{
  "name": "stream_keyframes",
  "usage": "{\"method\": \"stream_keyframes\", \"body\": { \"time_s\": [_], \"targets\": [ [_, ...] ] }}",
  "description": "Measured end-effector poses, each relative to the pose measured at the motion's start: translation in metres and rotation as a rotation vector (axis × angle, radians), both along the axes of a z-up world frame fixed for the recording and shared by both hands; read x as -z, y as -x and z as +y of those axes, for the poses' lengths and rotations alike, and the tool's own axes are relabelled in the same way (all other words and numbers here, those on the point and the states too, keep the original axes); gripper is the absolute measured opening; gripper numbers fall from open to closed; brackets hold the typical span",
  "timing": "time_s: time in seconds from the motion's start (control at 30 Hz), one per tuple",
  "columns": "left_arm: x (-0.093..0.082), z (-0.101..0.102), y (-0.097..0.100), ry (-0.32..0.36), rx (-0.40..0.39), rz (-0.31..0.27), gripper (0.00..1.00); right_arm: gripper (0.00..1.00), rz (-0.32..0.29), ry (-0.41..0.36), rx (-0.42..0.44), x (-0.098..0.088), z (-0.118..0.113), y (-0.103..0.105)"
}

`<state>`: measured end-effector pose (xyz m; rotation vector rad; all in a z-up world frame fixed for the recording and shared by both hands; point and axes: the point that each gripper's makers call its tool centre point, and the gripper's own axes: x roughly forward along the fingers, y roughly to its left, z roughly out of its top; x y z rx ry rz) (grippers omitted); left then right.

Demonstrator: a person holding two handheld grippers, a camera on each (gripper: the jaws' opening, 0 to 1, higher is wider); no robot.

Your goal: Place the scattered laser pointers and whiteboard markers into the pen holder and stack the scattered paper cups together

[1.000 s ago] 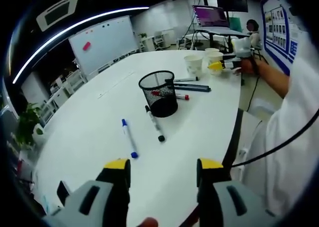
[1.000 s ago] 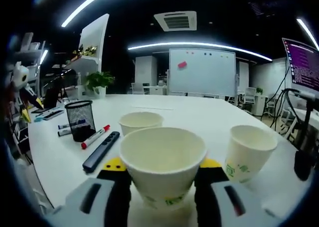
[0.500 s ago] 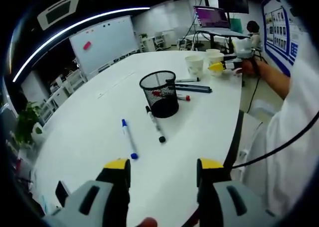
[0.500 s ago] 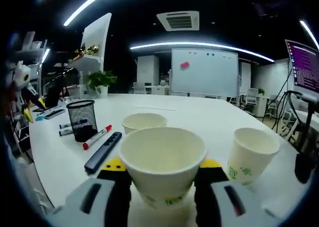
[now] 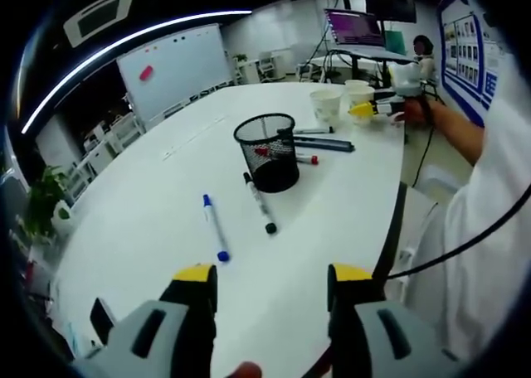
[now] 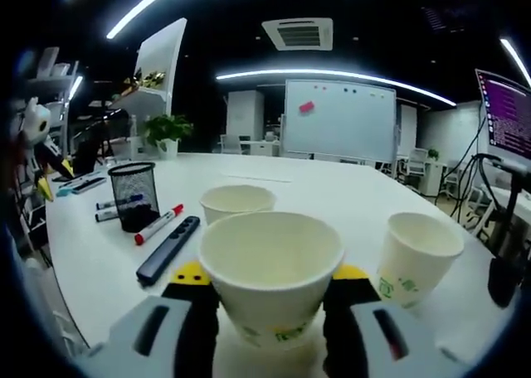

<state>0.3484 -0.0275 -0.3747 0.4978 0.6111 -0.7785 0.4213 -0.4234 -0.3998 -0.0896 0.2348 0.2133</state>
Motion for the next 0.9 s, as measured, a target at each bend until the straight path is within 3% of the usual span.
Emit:
{"method": "stream_keyframes", "body": {
  "time_s": [0.57, 0.9],
  "targets": [
    [0.002, 0.002, -0.001, -0.011, -0.005, 0.006, 0.54, 0.5, -0.042, 0.031, -0.004, -0.008, 0.001, -0.001],
    [0.004, 0.003, -0.001, -0.013, -0.008, 0.012, 0.54, 0.5, -0.137, 0.008, 0.048, -0.031, -0.01, -0.003]
  ]
}}
